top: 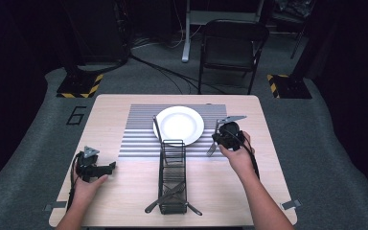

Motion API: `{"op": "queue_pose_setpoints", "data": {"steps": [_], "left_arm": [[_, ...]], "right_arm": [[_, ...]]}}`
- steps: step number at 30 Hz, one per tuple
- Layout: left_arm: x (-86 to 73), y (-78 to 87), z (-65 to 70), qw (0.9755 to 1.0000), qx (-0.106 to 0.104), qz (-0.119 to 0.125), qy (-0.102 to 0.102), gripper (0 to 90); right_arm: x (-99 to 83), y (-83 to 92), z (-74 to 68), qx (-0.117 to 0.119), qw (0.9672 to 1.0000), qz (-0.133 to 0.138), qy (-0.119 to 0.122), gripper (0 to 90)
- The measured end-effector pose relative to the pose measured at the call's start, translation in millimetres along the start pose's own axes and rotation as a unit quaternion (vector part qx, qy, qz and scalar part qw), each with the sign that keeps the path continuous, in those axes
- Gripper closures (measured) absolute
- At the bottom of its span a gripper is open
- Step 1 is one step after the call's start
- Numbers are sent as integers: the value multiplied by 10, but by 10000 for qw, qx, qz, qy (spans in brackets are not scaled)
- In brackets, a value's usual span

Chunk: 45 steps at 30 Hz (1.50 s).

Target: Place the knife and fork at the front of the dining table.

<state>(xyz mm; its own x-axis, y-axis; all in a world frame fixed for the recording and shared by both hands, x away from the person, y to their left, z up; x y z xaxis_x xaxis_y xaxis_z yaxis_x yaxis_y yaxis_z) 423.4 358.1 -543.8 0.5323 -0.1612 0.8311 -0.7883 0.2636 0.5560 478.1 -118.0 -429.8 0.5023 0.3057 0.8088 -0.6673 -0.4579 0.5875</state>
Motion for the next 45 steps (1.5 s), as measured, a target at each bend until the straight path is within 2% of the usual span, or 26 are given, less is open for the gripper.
{"op": "queue_pose_setpoints", "data": {"steps": [5,13,16,19,22,27,38,40,45], "left_arm": [[0,0,0,10000,0,1,1,73],[0,0,0,10000,-1,1,-2,73],[0,0,0,10000,0,0,0,73],[0,0,0,10000,2,4,-3,73],[0,0,0,10000,1,1,1,73],[0,0,0,10000,0,0,-1,73],[0,0,0,10000,0,-1,-2,73],[0,0,0,10000,-1,2,-1,73],[0,0,0,10000,1,1,0,73]], "right_arm": [[-3,-119,61,-102,9998,-79,-123,868],[20,-188,108,-210,9994,-12,-279,861],[18,-223,144,-320,9987,10,-397,850],[16,-260,199,-326,9976,42,-614,850],[19,-279,223,-301,9973,56,-665,851],[36,-339,294,-252,9945,1,-1020,855],[25,-463,368,-321,9898,128,-1381,860],[17,-471,386,-306,9905,141,-1332,860],[-8,-531,429,-316,9872,212,-1552,859]]}}
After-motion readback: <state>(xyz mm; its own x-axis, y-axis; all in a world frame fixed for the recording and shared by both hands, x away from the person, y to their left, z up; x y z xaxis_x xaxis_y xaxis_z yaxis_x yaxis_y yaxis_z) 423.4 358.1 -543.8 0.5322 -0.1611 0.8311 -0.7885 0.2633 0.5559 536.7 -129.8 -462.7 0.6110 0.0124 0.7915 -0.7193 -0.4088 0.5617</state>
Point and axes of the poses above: each handheld gripper's, and its own axes: y roughly backward along the jaws, x roughly out of its top, z roughly to its right, the point moved 2 cm from there along -y, roughly forward along the jaws, and after that the axes turned 9 degrees about z, right-handed, at the moved point
